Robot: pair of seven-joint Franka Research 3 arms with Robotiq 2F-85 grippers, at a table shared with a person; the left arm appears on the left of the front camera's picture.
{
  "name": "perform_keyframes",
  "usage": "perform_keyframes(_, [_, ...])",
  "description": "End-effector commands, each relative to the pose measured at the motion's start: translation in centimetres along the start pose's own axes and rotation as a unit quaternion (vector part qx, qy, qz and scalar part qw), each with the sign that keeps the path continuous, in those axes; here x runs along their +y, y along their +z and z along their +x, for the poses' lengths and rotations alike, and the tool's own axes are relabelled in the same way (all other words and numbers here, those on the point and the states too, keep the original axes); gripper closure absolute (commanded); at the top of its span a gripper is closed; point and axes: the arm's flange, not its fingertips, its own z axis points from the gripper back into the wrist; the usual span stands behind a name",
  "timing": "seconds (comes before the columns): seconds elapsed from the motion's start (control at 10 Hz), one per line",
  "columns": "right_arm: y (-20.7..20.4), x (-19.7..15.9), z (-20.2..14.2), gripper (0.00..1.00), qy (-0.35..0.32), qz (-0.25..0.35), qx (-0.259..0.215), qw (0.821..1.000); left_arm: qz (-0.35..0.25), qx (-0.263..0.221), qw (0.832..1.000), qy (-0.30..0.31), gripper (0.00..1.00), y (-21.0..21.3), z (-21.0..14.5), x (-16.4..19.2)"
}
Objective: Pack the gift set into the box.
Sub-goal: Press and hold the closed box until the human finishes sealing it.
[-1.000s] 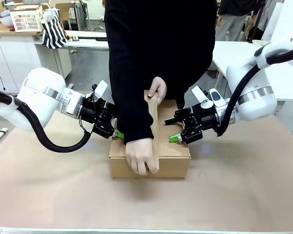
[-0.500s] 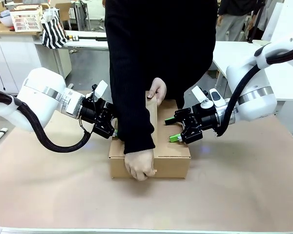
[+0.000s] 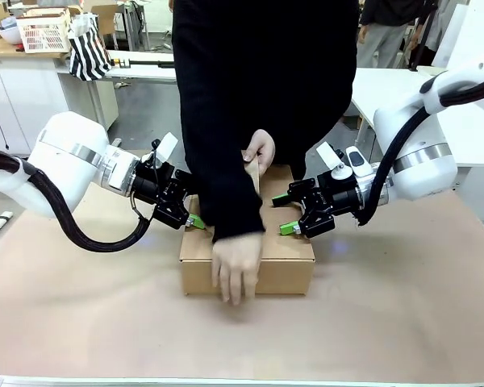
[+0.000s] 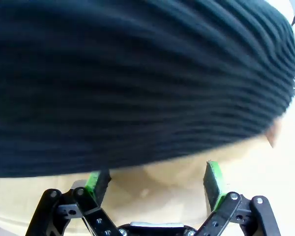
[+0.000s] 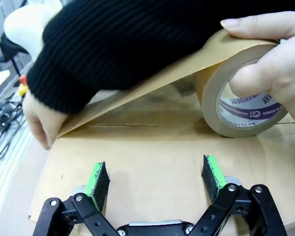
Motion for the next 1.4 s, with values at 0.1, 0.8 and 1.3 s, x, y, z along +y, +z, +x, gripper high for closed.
perform_keyframes(0.1, [0.01, 0.06, -0.11, 0.0, 0.005, 0.0, 0.001, 1.0, -0.002, 0.002, 1.0, 0.005, 0.0, -0.07, -0.31, -0.13])
perform_keyframes(0.8, [0.01, 0.06, -0.11, 0.0, 0.005, 0.0, 0.001, 1.0, -0.002, 0.002, 1.0, 0.005, 0.0, -0.07, -0.31, -0.13])
perform_keyframes(1.3, [0.01, 0.06, -0.11, 0.0, 0.005, 0.0, 0.001, 1.0, -0.002, 0.002, 1.0, 0.005, 0.0, -0.07, -0.31, -0.13])
